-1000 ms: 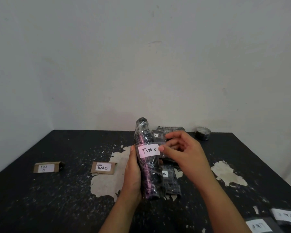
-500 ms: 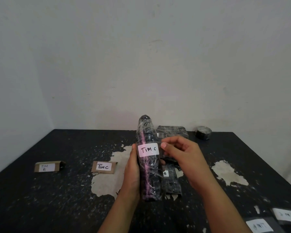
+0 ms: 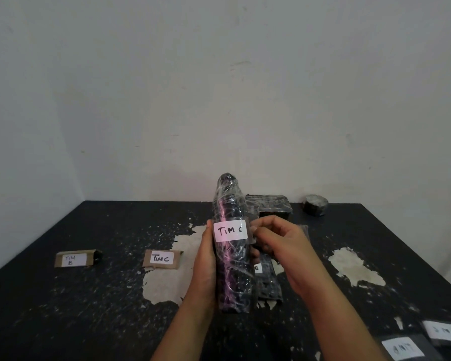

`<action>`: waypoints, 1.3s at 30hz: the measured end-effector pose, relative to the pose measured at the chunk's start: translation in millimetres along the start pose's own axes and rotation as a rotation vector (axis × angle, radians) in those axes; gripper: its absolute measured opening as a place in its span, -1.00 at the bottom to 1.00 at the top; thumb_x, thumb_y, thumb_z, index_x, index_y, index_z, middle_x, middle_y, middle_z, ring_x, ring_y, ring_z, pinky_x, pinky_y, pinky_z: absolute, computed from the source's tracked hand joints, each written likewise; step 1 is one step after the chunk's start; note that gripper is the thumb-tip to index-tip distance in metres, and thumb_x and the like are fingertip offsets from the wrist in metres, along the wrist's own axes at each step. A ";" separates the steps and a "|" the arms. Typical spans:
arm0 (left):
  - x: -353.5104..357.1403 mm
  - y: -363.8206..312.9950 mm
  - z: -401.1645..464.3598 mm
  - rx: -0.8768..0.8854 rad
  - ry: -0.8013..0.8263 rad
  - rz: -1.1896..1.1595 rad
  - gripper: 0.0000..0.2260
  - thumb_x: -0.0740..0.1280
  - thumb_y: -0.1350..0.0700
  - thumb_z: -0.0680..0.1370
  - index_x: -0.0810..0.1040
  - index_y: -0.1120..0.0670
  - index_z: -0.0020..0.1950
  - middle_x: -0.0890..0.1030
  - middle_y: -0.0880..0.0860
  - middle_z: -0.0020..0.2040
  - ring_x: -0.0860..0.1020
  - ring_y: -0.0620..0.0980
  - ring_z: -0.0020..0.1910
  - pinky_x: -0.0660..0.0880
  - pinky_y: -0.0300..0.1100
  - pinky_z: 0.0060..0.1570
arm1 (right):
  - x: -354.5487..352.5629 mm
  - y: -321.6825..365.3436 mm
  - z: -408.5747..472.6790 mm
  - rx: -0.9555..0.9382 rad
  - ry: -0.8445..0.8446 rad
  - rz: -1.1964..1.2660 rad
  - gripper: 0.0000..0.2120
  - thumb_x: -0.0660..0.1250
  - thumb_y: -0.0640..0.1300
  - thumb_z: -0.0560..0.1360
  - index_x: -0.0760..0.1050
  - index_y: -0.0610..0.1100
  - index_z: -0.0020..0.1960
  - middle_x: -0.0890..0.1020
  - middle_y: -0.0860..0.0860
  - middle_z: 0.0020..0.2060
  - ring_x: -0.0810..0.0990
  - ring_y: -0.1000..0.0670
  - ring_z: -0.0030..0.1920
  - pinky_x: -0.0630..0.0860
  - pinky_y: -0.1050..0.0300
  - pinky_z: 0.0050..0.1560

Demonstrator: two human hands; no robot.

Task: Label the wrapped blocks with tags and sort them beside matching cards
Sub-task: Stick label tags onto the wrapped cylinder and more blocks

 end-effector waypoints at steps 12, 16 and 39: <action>-2.7 -6.5 -1.0 0.087 -0.096 0.169 -0.35 0.05 -0.30 0.74 0.68 0.19 0.32 0.74 0.29 0.16 0.75 0.24 0.12 0.68 0.15 0.14 | 16.3 0.8 -13.6 -0.052 0.004 -0.048 -0.56 0.37 0.26 0.64 0.69 -0.12 0.14 0.80 -0.02 -0.04 0.77 -0.03 -0.05 0.71 0.03 0.08; -5.7 -7.2 1.9 0.115 -0.157 0.119 -0.39 0.14 -0.32 0.72 0.68 0.15 0.34 0.69 0.33 0.27 0.65 0.38 0.31 0.49 0.38 0.43 | 22.0 -2.0 -18.6 -0.111 0.014 -0.136 -0.63 0.39 0.28 0.58 0.66 0.02 0.17 0.79 0.04 0.05 0.78 0.01 0.08 0.70 0.12 0.09; -26.2 -1.1 13.0 0.104 -0.328 0.259 -0.49 0.13 -0.35 0.69 0.67 -0.05 0.28 0.75 0.17 0.18 0.72 0.21 0.24 0.58 0.34 0.35 | 26.5 -31.0 -30.2 0.071 0.078 -0.135 -0.64 0.29 0.39 0.61 0.69 0.24 0.22 0.78 0.18 0.11 0.76 0.21 0.05 0.64 0.07 0.15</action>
Point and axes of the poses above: each hand's wrist, its own z-axis towards the middle knuckle, its own x-axis out of the palm, y = z × x, the point moved 5 cm from there along z, towards the middle knuckle
